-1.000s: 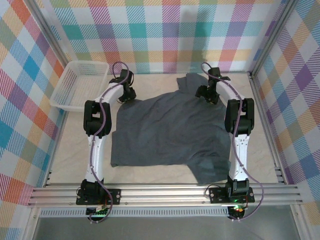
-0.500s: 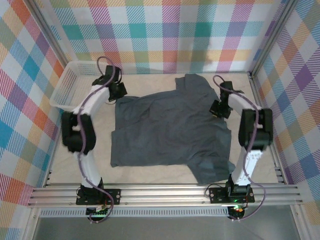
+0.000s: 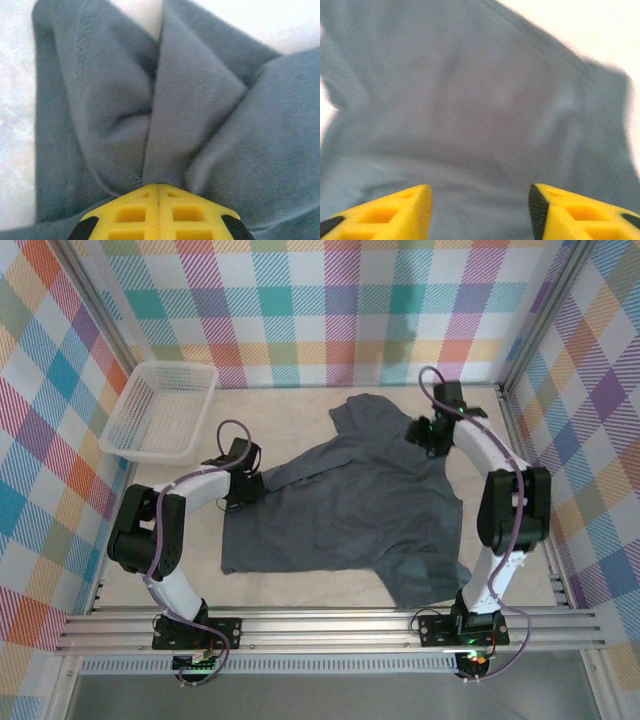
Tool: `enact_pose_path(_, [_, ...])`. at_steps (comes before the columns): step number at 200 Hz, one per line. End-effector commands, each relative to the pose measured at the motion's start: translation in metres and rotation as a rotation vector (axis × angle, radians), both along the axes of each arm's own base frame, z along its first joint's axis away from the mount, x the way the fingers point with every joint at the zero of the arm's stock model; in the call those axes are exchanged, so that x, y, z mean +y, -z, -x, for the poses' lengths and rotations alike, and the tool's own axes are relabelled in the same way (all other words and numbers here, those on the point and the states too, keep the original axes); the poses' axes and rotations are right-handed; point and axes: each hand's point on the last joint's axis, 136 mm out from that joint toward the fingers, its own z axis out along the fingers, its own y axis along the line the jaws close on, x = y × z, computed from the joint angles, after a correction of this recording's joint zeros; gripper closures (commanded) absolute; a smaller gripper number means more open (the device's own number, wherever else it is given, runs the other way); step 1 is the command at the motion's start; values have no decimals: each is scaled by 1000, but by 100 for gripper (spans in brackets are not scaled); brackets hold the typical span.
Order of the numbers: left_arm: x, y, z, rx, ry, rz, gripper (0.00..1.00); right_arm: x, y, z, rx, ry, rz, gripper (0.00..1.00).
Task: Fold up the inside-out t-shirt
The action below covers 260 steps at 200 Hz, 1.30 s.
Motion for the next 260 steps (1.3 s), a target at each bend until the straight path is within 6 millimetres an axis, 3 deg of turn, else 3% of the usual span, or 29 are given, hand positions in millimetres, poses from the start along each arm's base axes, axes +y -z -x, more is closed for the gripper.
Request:
enact_pose_path(1, [0, -19, -14, -113, -28, 23, 100, 20, 4, -48, -63, -64, 85, 38])
enact_pose_path(25, [-2, -27, -13, -131, -10, 30, 100, 18, 14, -110, -158, -15, 140, 33])
enact_pose_path(50, [-5, -42, -15, -163, 10, 36, 100, 21, 24, -160, -217, -6, 171, 26])
enact_pose_path(70, [-6, -52, -16, -188, 21, 45, 100, 42, 40, -184, -230, -64, 86, 21])
enact_pose_path(85, [-5, -55, -16, -193, 19, 40, 100, 62, 66, -186, -176, -92, -34, 20])
enact_pose_path(107, [0, -58, -16, -198, -12, 26, 100, 63, 107, -165, -21, -19, -90, 28])
enact_pose_path(122, [3, -59, -15, -200, -51, 27, 100, 60, 126, -149, 56, 11, -109, 44])
enact_pose_path(136, [8, -64, -14, -209, -83, 22, 100, 52, 124, -139, 78, 29, -86, 75])
enact_pose_path(153, [14, -74, -10, -231, -102, 4, 100, 40, 94, -134, 33, 32, -36, 100])
enact_pose_path(181, [28, -88, 8, -244, -125, -37, 100, 23, 29, -122, -74, 5, -11, 100])
enact_pose_path(205, [38, -81, 30, -217, -154, -54, 100, 3, 3, -78, -117, 47, 24, 100])
enact_pose_path(221, [40, -68, 42, -181, -160, -51, 100, -21, 15, -36, -116, 153, 44, 100])
enact_pose_path(238, [40, -59, 46, -178, -162, -47, 100, -52, 49, 12, -21, 288, 66, 100])
enact_pose_path(260, [48, -55, 48, -174, -185, -80, 87, -77, 82, 61, 122, 405, 59, 95])
